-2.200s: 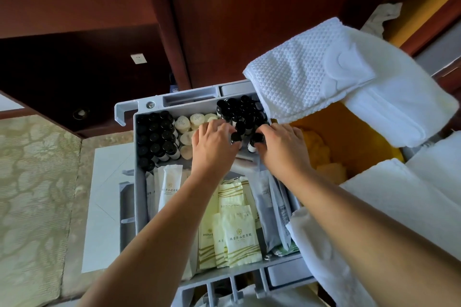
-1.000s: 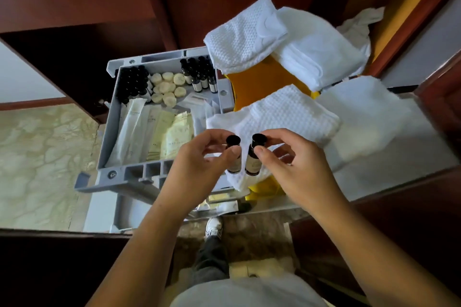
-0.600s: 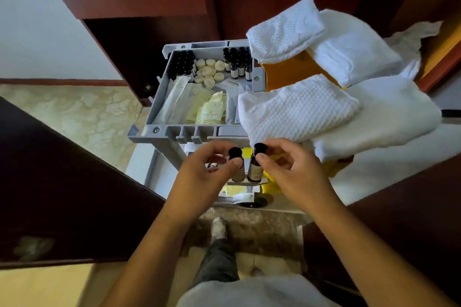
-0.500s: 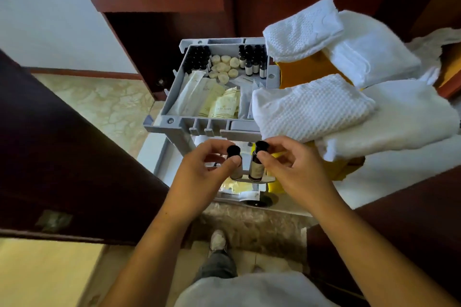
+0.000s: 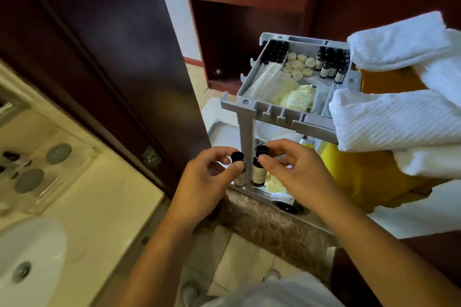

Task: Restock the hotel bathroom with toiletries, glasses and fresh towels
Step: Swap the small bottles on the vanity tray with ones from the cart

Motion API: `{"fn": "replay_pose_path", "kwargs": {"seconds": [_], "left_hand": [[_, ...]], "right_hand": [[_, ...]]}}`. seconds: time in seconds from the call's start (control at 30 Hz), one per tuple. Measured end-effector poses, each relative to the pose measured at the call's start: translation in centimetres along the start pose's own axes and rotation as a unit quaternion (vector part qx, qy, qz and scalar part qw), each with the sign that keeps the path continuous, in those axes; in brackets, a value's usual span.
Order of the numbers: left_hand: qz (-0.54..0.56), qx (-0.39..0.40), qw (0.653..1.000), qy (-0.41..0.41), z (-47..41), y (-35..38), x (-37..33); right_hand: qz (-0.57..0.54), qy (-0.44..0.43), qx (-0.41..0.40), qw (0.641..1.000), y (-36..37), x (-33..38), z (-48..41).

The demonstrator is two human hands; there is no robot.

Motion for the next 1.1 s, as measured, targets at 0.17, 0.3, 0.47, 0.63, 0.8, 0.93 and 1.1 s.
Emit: {"fn": "replay_pose_path", "kwargs": {"seconds": [0.17,0.3,0.47,0.63,0.8,0.93,1.1], "left_hand": [[0.016,-0.029,0.999,-0.002,2.2,-6.9,2.6],[0.011,-0.058,0.998,-0.006,4.6,-13.3,4.4],[0.044,-0.084,0.995,-0.030,6.9,-20.8,7.5],[0.021,-0.105,0.993,-0.053,8.1,-27.9,11.3],[0.004,-0.144,0.987,-0.068,9.7,-33.8,14.1],[0.014,-0.173,0.982,-0.078,10.8,-37.4,16.1],[0.026,-0.210,0.974,-0.085,11.4,-40.7,17.9]], "right_hand": [[0.017,-0.004,0.055,0.998,7.3,2.5,-0.1],[0.030,-0.019,0.099,0.994,13.9,5.2,0.2],[0.030,-0.025,0.128,0.991,21.8,7.8,0.8],[0.034,-0.031,0.159,0.986,29.3,9.7,1.1],[0.032,-0.033,0.203,0.978,36.1,10.8,1.0],[0.030,-0.042,0.228,0.972,40.4,12.0,0.8],[0.030,-0.058,0.240,0.968,44.4,13.3,0.1]]}}
Point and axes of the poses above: each hand's wrist, its own z-axis away from the middle knuckle, its own y-axis out of the palm, x = y × z, the point moved 8 cm from there along -z, towards the middle knuckle, and after that the axes turned 11 degrees about -y, right-handed, at the moved point
